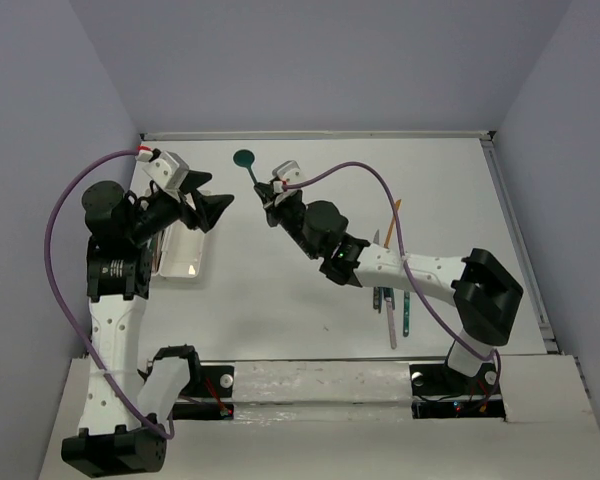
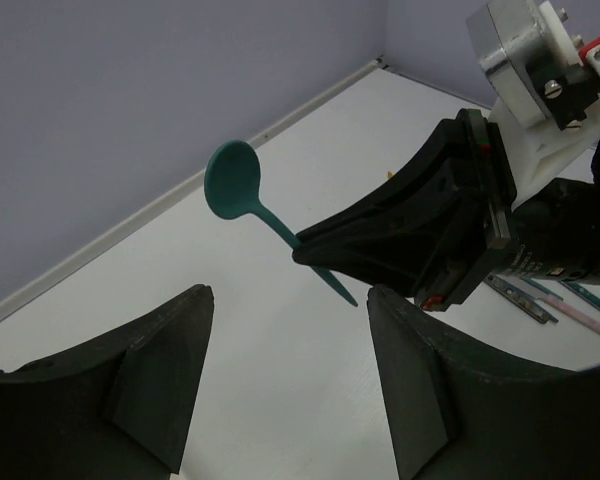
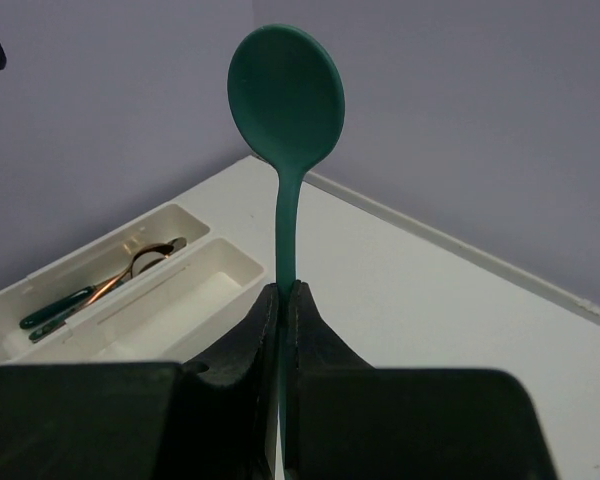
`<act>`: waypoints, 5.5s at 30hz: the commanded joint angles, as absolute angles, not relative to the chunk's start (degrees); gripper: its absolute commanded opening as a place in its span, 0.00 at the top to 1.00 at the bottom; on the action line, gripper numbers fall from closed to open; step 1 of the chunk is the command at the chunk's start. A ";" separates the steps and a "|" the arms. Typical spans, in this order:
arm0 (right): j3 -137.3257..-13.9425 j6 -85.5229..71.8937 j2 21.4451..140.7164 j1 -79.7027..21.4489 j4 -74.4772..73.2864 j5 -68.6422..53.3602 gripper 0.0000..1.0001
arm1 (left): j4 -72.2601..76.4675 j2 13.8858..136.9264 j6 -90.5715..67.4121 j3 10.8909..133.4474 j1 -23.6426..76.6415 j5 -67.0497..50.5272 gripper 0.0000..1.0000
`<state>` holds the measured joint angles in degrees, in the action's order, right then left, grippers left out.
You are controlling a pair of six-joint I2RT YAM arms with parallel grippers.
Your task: Sort the eating utensils into containers
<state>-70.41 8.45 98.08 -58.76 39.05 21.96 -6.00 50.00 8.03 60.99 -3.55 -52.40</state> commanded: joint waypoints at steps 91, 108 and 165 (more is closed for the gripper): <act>-66.27 -16.60 89.04 -50.29 0.55 29.54 0.30 | -16.00 98.26 34.37 67.85 -26.98 -29.09 0.58; -48.34 -29.09 70.66 -18.56 -28.22 12.49 0.33 | -17.58 93.69 32.17 69.43 -26.98 -36.56 0.41; -91.93 -29.79 99.05 -39.54 -7.58 11.79 1.00 | -15.73 82.53 40.34 57.83 -34.97 -30.06 0.28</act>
